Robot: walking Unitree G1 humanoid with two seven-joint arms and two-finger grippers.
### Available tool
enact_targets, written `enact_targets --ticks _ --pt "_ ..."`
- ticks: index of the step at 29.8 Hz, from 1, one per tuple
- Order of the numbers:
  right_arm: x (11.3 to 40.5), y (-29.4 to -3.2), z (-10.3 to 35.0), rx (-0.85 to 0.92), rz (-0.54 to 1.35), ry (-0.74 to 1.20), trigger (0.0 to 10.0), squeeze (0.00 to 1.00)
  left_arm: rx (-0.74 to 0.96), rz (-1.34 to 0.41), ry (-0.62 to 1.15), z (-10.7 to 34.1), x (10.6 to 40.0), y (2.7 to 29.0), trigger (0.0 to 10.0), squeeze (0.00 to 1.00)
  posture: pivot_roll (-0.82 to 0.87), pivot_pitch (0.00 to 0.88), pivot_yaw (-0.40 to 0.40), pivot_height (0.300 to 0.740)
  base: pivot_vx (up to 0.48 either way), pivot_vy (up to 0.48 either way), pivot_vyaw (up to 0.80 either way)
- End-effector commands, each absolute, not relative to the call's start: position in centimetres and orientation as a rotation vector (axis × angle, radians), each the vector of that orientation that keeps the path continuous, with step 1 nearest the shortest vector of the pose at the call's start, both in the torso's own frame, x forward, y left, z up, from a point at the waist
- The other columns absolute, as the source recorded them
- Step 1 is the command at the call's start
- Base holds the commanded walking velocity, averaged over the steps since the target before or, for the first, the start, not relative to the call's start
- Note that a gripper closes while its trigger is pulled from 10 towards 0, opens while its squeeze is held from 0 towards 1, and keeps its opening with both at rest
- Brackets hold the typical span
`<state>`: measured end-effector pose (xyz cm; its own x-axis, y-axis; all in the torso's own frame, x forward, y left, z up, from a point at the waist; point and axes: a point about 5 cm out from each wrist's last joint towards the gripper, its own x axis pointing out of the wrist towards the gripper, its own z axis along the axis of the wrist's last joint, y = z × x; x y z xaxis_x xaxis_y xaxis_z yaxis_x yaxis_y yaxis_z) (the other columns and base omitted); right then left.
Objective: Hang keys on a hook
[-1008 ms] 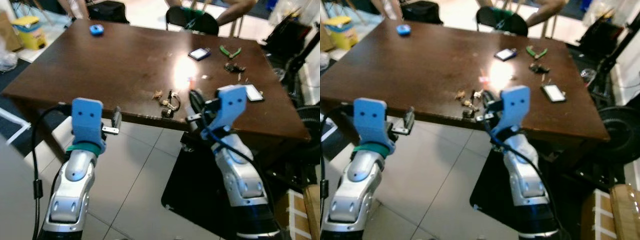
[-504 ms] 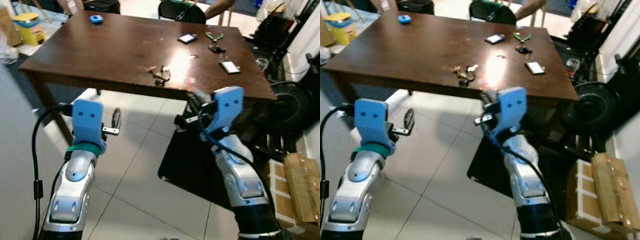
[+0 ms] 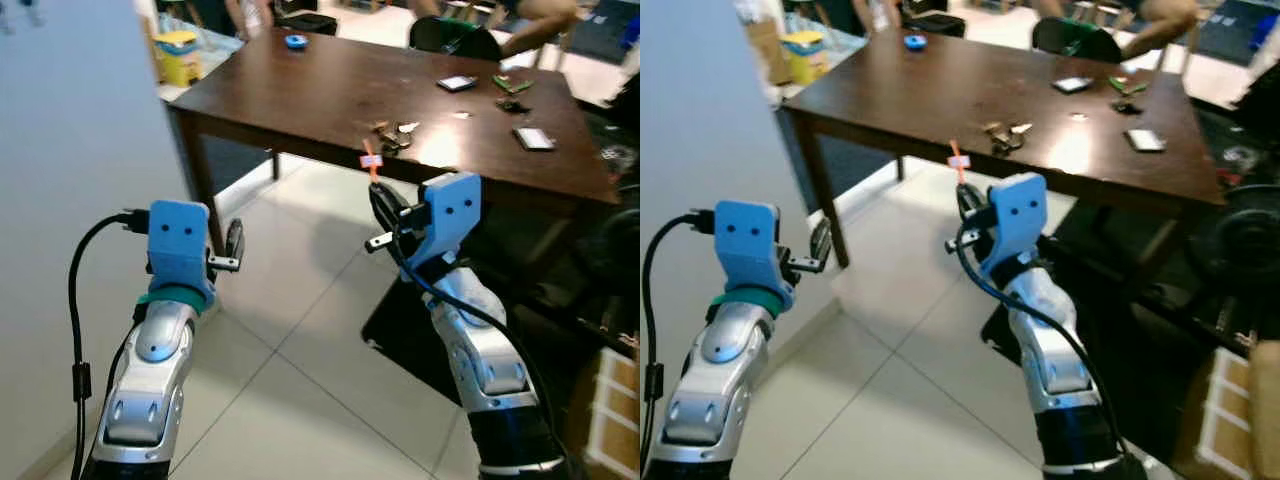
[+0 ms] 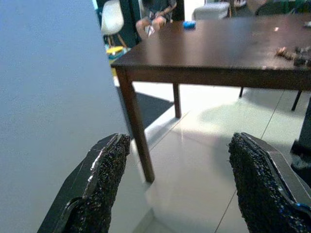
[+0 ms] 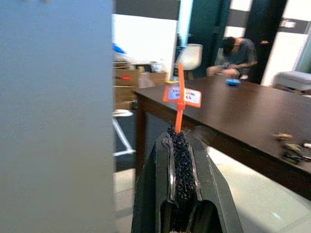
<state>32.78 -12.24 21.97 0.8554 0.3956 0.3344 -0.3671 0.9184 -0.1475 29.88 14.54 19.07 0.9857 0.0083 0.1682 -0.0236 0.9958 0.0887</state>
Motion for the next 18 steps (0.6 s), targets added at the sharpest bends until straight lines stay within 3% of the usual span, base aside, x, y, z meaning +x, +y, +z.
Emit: enact_targets --ticks 1,18 --pt "32.76 -12.19 22.17 -0.083 0.403 -0.381 10.0 0.0 0.086 0.012 -0.153 18.93 29.88 14.39 10.0 0.0 -0.09 0.054 0.046 0.74 0.0 0.0 0.79" --pt "32.89 -12.16 22.18 -0.088 0.41 -0.379 10.0 0.0 0.115 0.007 -0.146 19.31 30.08 14.13 10.0 0.0 -0.09 0.058 0.047 0.74 0.0 0.0 0.79"
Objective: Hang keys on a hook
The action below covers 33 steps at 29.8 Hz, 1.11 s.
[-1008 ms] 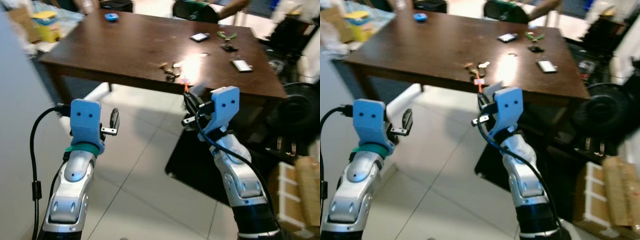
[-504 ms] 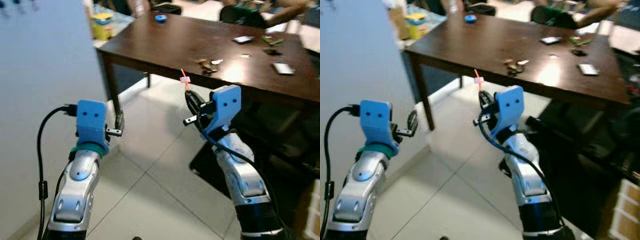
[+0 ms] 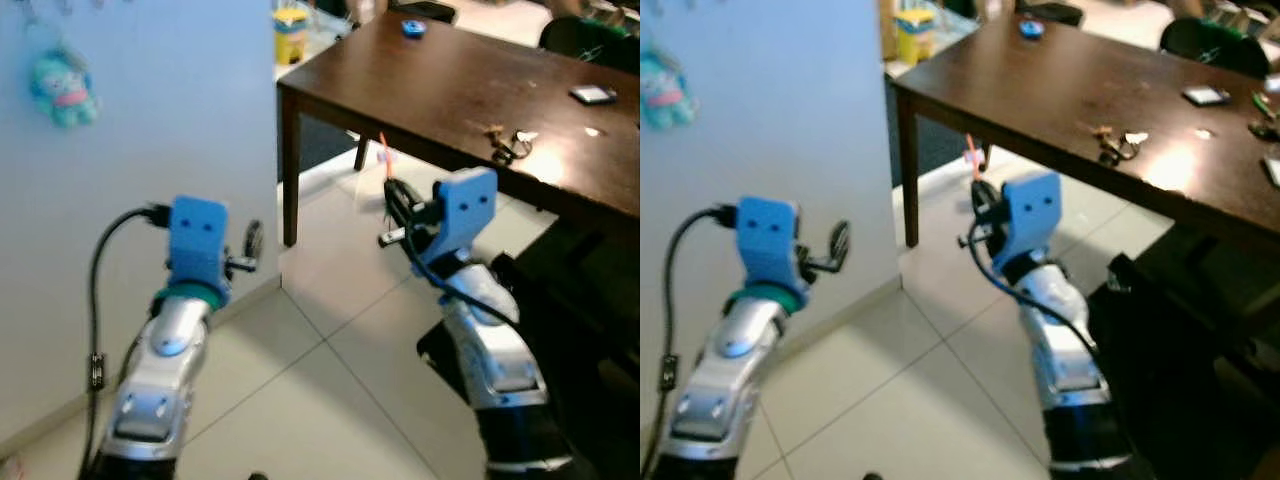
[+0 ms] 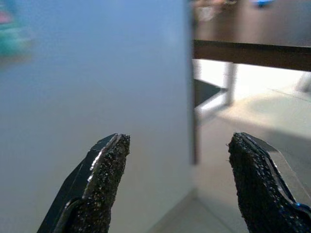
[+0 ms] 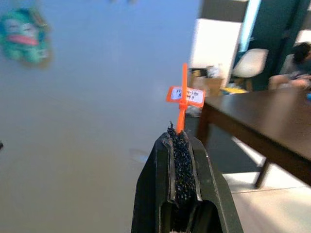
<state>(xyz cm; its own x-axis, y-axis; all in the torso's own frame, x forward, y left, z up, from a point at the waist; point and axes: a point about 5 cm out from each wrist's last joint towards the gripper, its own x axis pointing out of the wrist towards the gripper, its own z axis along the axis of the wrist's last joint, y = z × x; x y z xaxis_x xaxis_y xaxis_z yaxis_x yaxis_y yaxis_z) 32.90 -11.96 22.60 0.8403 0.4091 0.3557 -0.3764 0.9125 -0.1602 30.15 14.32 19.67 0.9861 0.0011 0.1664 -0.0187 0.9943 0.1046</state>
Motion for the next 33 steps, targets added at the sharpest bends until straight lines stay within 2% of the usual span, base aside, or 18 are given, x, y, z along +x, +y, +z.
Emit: enact_targets --ticks 1,30,33 --pt "32.9 -12.17 22.19 -0.089 0.409 -0.379 10.0 0.0 0.115 0.007 -0.146 19.34 30.1 14.11 10.0 0.0 -0.09 0.061 0.048 0.74 0.0 0.0 0.79" --pt "32.93 -12.13 22.14 -0.084 0.401 -0.381 10.0 0.0 0.122 0.003 -0.16 19.86 30.2 13.99 10.0 0.0 -0.09 0.07 0.054 0.74 0.0 0.0 0.79" --pt "32.96 -12.2 22.28 -0.061 0.392 -0.387 10.0 0.0 0.126 0.004 -0.17 19.96 30.22 13.98 10.0 0.0 -0.09 0.072 0.053 0.74 0.297 0.0 0.0"
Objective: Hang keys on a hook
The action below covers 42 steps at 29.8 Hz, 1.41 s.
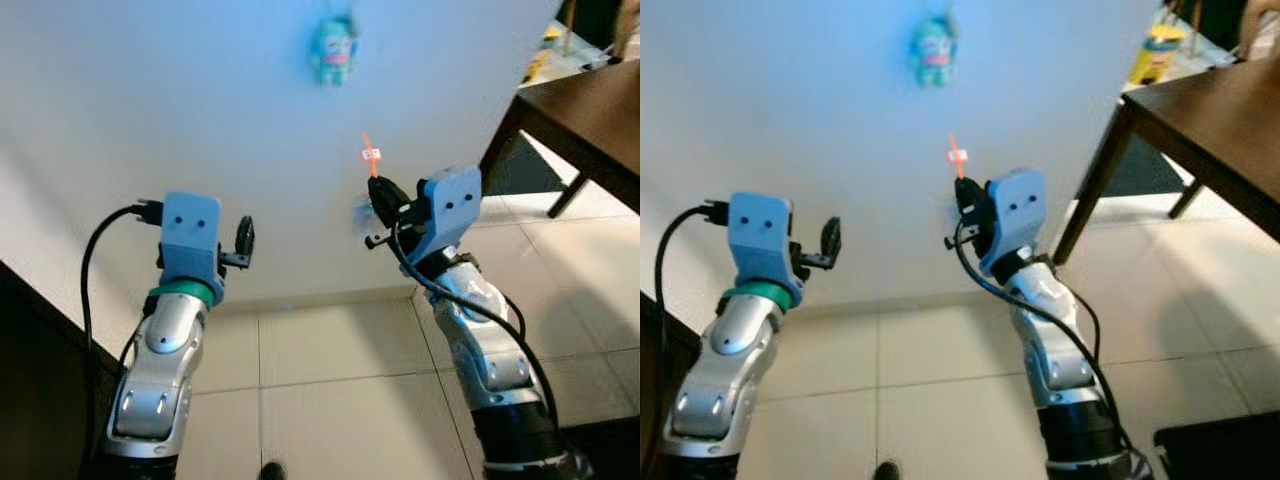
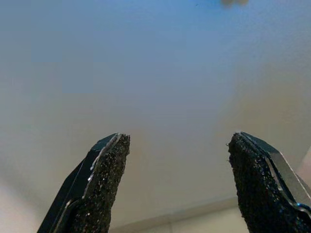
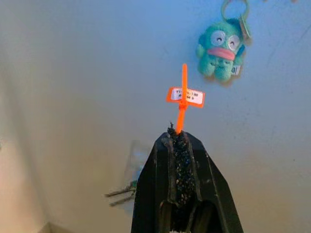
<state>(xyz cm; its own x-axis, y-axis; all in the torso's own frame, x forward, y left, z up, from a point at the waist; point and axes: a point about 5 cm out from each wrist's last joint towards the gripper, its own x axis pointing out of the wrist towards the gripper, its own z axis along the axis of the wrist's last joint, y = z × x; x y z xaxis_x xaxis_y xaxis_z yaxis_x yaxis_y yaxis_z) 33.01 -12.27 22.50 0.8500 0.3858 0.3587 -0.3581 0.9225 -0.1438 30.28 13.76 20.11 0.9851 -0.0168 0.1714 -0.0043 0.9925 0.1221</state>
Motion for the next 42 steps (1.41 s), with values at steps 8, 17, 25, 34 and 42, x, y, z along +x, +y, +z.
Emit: enact_targets --ticks 8,17,25,34,42 --pt "32.98 -12.39 22.63 -0.043 0.381 -0.404 10.0 0.0 0.124 0.002 -0.175 20.11 30.25 13.89 10.0 0.0 -0.09 0.074 0.053 0.74 0.432 0.0 0.0" --pt "32.97 -12.36 22.76 -0.04 0.387 -0.409 10.0 0.0 0.119 0.002 -0.182 20.4 30.39 13.79 10.0 0.0 -0.09 0.074 0.053 0.74 0.381 0.0 0.0" --pt "32.95 -12.37 22.7 -0.04 0.391 -0.407 10.0 0.0 0.117 0.005 -0.182 20.38 30.41 13.84 10.0 0.0 -0.09 0.074 0.051 0.74 0.376 0.0 0.0" --pt "32.94 -12.39 22.68 -0.039 0.393 -0.406 10.0 0.0 0.117 0.008 -0.183 20.39 30.43 13.92 10.0 0.0 -0.09 0.074 0.051 0.74 0.38 0.0 0.0" --pt "32.93 -12.38 22.67 -0.039 0.395 -0.406 10.0 0.0 0.116 0.009 -0.183 20.4 30.45 13.95 10.0 0.0 -0.09 0.074 0.05 0.74 0.379 0.0 0.0"
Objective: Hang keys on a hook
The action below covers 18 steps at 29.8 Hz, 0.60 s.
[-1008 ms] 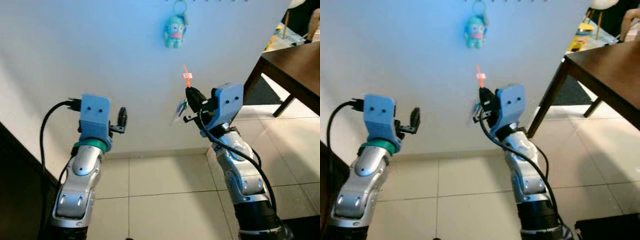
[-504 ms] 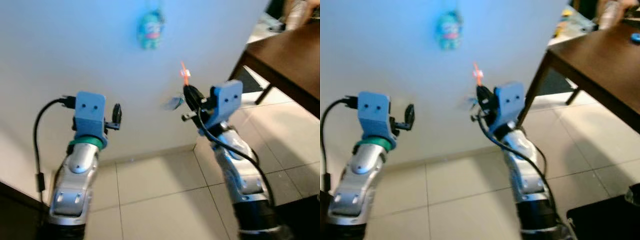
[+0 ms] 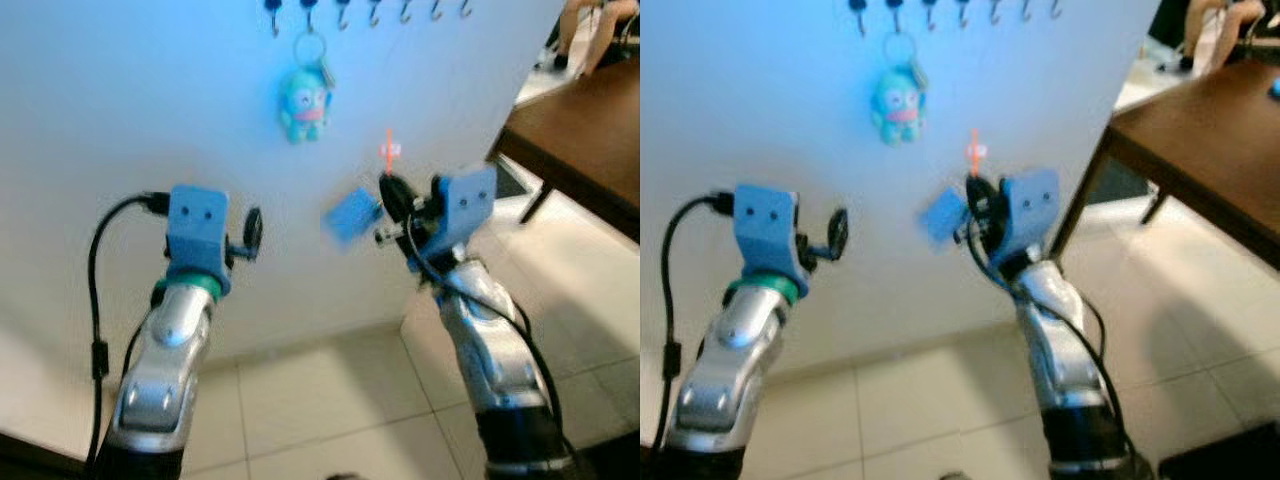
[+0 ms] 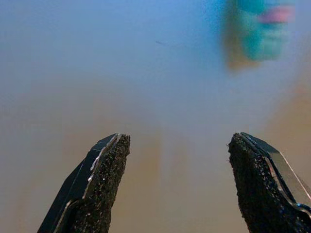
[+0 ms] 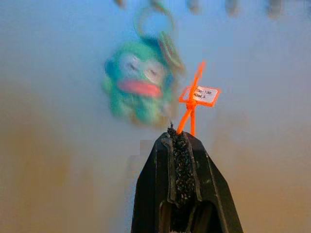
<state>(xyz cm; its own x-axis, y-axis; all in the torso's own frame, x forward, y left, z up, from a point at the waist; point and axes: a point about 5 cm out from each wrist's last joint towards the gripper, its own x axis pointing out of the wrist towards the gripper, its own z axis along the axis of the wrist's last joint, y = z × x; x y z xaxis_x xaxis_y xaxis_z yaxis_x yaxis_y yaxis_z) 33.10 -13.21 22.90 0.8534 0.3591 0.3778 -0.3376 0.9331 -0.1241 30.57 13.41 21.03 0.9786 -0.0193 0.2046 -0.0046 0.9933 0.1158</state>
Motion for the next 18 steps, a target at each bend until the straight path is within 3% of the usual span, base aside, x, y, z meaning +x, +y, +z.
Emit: enact_targets --ticks 1,14,18 --pt "32.9 -12.4 22.7 -0.039 0.395 -0.406 10.0 0.0 0.116 0.009 -0.183 20.4 30.4 13.9 10.0 0.0 -0.09 0.074 0.05 0.74 0.379 0.0 0.0" --pt "32.9 -12.3 22.9 -0.039 0.4 -0.416 10.0 0.0 0.116 0.009 -0.185 20.5 30.5 14.0 10.0 0.0 -0.09 0.073 0.051 0.74 0.374 0.0 0.0" --pt "32.7 -12.2 24.7 -0.069 0.425 -0.486 10.0 0.0 0.062 0.005 -0.264 21.8 29.7 14.4 10.0 0.0 -0.09 0.071 0.055 0.74 0.0 0.0 0.0"
